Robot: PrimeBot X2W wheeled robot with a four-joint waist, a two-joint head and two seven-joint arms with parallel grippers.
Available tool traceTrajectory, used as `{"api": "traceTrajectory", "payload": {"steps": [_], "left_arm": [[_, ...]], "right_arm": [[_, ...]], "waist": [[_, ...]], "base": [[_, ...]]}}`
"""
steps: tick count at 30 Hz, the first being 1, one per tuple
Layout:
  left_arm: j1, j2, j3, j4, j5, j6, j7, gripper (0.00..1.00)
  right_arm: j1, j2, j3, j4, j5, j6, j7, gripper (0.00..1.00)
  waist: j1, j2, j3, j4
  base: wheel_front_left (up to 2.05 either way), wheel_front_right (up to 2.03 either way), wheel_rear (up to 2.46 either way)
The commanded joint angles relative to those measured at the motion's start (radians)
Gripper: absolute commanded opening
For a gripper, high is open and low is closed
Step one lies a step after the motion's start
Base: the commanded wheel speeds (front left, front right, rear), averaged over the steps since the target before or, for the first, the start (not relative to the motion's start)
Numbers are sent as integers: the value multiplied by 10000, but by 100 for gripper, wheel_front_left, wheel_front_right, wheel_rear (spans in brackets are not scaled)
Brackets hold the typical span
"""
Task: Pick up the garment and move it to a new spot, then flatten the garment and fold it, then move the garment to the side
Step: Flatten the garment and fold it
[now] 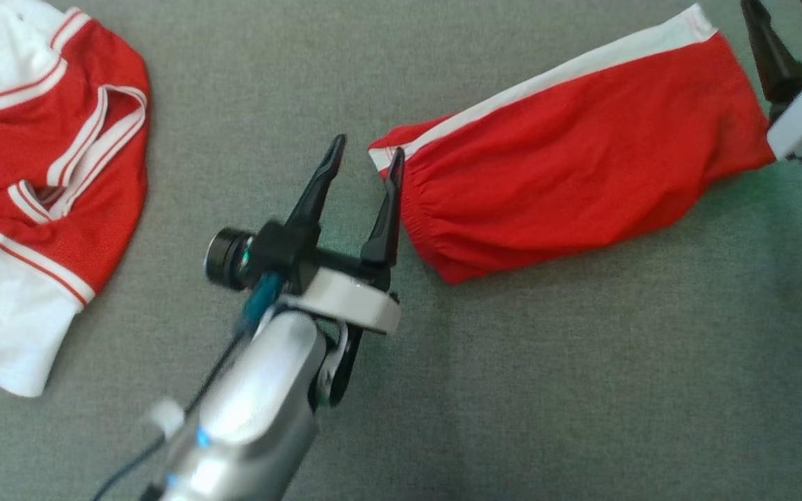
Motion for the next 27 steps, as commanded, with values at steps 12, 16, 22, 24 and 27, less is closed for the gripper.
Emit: {"api": "traceTrajectory", "payload": {"steps": [12,16,22,24,27], "left_arm": [[3006,48,952,-4427,2722,1464,-122,100],[3286,45,678,-4904,2793,1672,-123,100],[3491,43,633,-5156,2817,1901,-123,100],[3552,43,708,-5146,2832,1958,-123,100],[3609,43,859,-5060,2932,1915,-123,100]], "right_arm": [[671,-789,-38,2081,364,67,-353,100],[798,-757,0,2856,660,67,448,100],[1046,-559,171,3267,1097,67,1508,54],[1071,-507,177,3252,1260,67,1533,0],[1086,-460,240,3178,1353,67,1368,0]], "waist": [[1,0,-117,1397],[1,0,42,1912],[1,0,-9,2050],[1,0,-117,1923],[1,0,-333,1566]], "base": [[0,0,0],[0,0,0],[0,0,0],[0,0,0],[0,0,0]]}}
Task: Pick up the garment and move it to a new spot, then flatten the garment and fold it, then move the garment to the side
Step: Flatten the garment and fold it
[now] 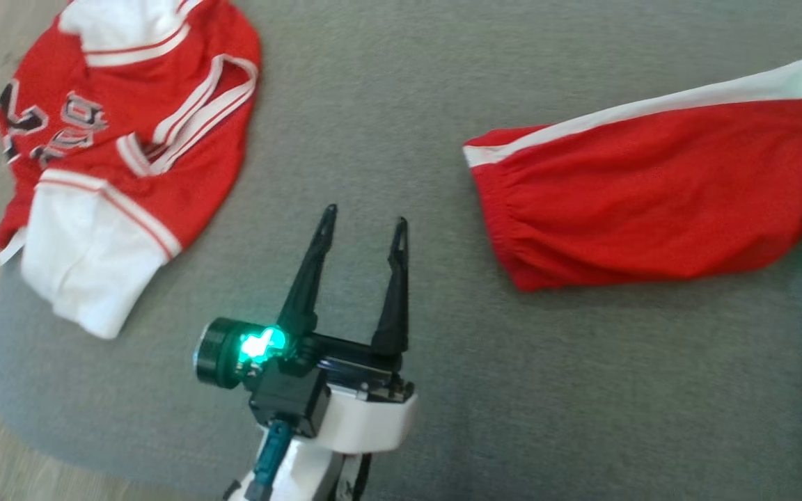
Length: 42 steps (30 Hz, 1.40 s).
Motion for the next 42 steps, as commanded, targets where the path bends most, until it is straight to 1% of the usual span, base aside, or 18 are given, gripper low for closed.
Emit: {"api": "traceTrajectory", "payload": {"steps": [1,6,11,14,16,19,25,31,35,36,37,38,40,42], "left_arm": [[-8,21,415,-250,128,-9,-49,100],[239,22,770,-61,292,-181,-49,100],[520,23,997,33,402,-390,-49,100],[615,22,1046,86,428,-509,-49,100],[631,22,1051,123,447,-588,-49,100],[614,21,1033,244,457,-700,-49,100],[637,21,972,460,353,-753,-49,100],[798,21,892,556,119,-705,-49,100],[861,21,841,549,-14,-614,-49,100],[861,21,841,549,-14,-614,-49,100],[876,21,845,545,-34,-591,-49,100],[888,21,840,557,-56,-579,-49,100],[889,21,825,587,-87,-562,-49,100],[896,21,801,607,-93,-542,-49,100]], "right_arm": [[539,-113,167,-55,92,67,-78,0],[966,-242,103,-273,425,67,-597,0],[1551,-935,-2,-347,541,67,-978,0],[1691,-1327,-77,-432,565,67,-1145,0],[1633,-1456,-129,-532,557,67,-1275,0],[1183,-1201,-134,-930,467,67,-1346,0],[630,-241,-31,-1943,423,67,-1129,1],[816,907,231,-3265,414,67,-715,0],[1197,1840,423,-3850,199,67,-547,0],[1197,1840,423,-3850,199,67,-547,0],[1282,2123,412,-3883,111,67,-596,20],[1362,2425,388,-3881,-7,67,-695,100],[1559,2999,297,-3873,-197,67,-942,100],[1775,3314,118,-3974,-418,67,-1377,100]], "waist": [[0,0,-260,-356],[0,0,-876,-1301],[0,0,-1217,-2054],[0,0,-1278,-2327],[0,0,-1295,-2457],[0,0,-1368,-2597],[0,0,-1716,-2477],[0,0,-2135,-2162],[0,0,-2248,-1915],[0,0,-2248,-1915],[0,0,-2253,-1881],[0,0,-2255,-1831],[0,0,-2275,-1747],[0,0,-2358,-1671]], "base": [[0,0,0],[0,0,0],[0,0,0],[0,0,0],[0,0,0],[0,0,0],[0,0,0],[0,0,0],[0,0,0],[0,0,0],[0,0,0],[0,0,0],[0,0,0],[0,0,0]]}}
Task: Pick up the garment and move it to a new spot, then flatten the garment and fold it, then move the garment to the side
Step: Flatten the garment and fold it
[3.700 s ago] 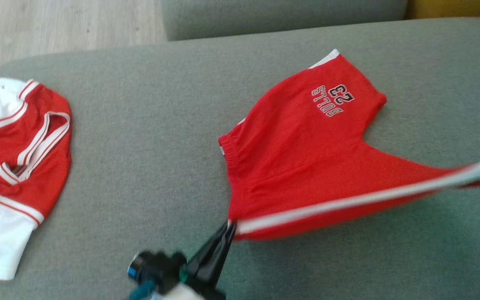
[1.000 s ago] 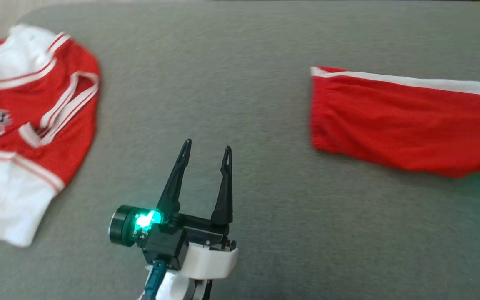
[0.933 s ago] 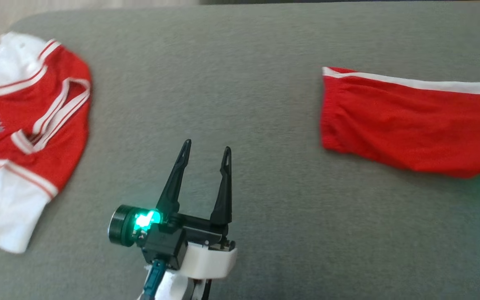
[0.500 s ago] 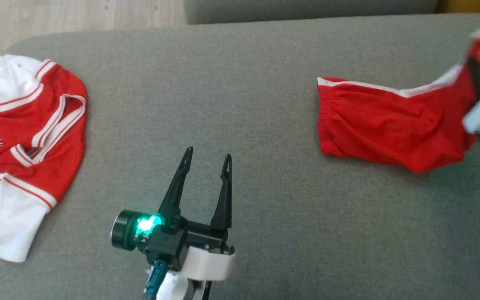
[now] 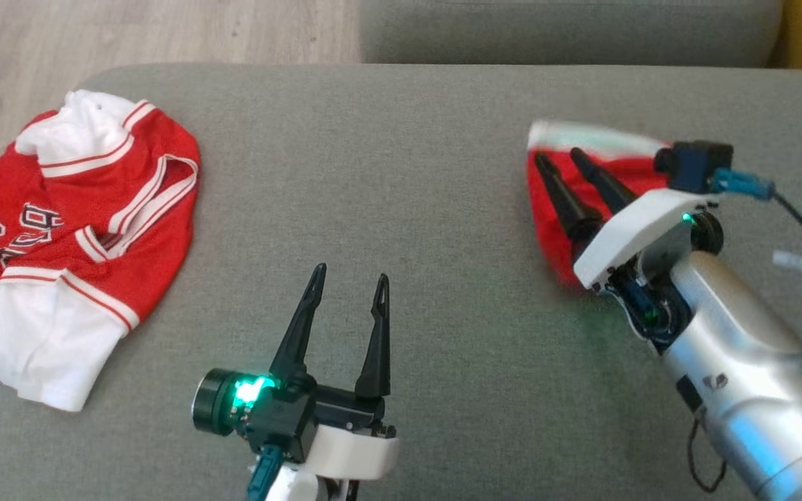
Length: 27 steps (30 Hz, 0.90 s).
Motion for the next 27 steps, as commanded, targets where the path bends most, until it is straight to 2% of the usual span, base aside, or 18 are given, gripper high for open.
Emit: {"api": "traceTrajectory", "payload": {"steps": [1,7,11,14,17,22,27], "left_arm": [[-148,-3,276,-270,-28,87,-49,100],[406,-3,646,-187,-140,191,-49,100],[1059,4,1168,-248,-71,241,-49,100],[1546,23,1588,-305,8,207,-49,100],[2010,94,1922,-206,181,89,-49,100],[2821,182,2425,128,434,118,-49,100],[3304,154,2721,400,591,72,-49,100]], "right_arm": [[45,28,-283,-353,-171,67,-465,100],[1616,-205,-1207,-658,-1314,67,-2224,100],[3277,-420,-1957,-1198,-2124,67,-2679,100],[4631,-151,-3203,-2259,-2975,67,-2709,100],[6134,209,-4031,-3333,-4076,67,-2712,100],[7777,790,-4524,-4238,-5300,67,-2714,100],[8321,1105,-4712,-4448,-5886,67,-2715,100]], "waist": [[-1,0,-141,53],[-1,0,-951,9],[-1,0,-1504,-129],[-1,0,-1817,-215],[-1,0,-2180,-241],[-1,0,-2784,-337],[-1,0,-3022,-355]], "base": [[0,0,0],[0,0,0],[0,0,0],[0,0,0],[0,0,0],[0,0,0],[0,0,0]]}}
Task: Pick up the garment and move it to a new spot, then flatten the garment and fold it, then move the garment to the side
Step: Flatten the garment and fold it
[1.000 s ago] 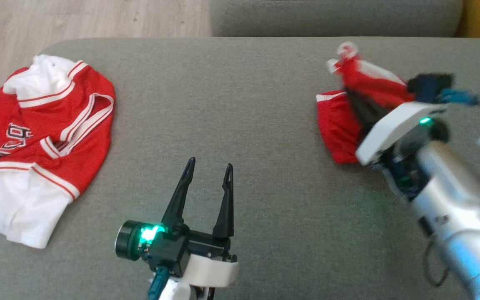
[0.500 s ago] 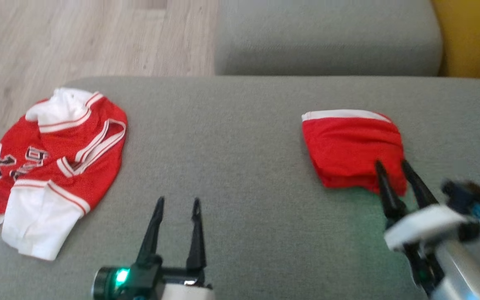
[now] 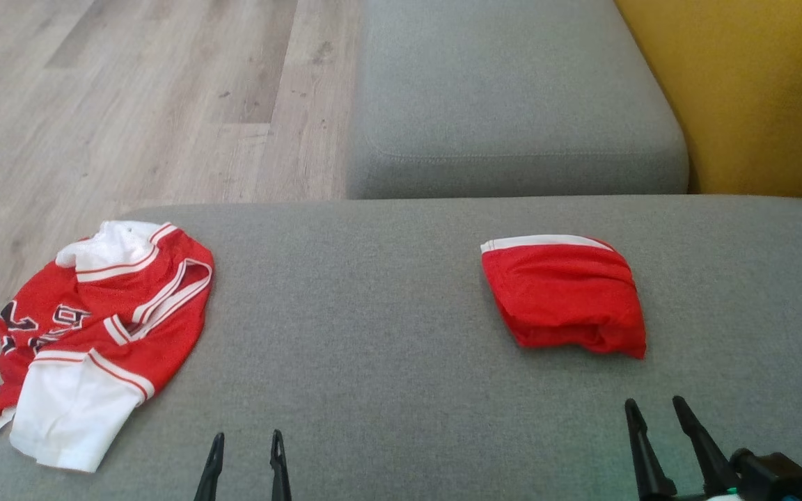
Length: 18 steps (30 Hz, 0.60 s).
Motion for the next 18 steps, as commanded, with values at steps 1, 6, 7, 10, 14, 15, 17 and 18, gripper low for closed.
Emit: {"api": "traceTrajectory", "payload": {"steps": [1,6,7,10,14,15,17,18], "left_arm": [[-397,-60,394,-222,156,-49,-53,100],[-282,-88,531,-36,289,-206,-53,100],[-280,-94,550,-8,317,-231,-53,100],[-280,-114,564,37,400,-289,-53,100],[-286,-135,572,52,433,-329,-53,100],[-291,-141,580,54,441,-337,-53,100],[-304,-152,595,53,460,-350,-53,100],[-307,-157,600,51,470,-355,-53,100]], "right_arm": [[-396,-62,135,-376,-157,67,-107,100],[-252,83,9,-320,-449,67,-108,100],[-239,111,-19,-319,-486,67,-108,100],[-184,175,-71,-299,-578,67,-108,100],[-176,208,-78,-270,-616,67,-108,100],[-184,215,-70,-262,-620,67,-108,100],[-216,223,-62,-239,-618,67,-108,100],[-234,223,-54,-222,-617,67,-108,100]], "waist": [[2,-1,-84,-4],[2,-1,-188,14],[2,-1,-195,17],[2,-1,-191,37],[2,-1,-163,40],[2,-1,-147,34],[2,-1,-112,17],[2,-1,-98,6]], "base": [[0,0,0],[0,0,0],[0,0,0],[0,0,0],[0,0,0],[0,0,0],[0,0,0],[0,0,0]]}}
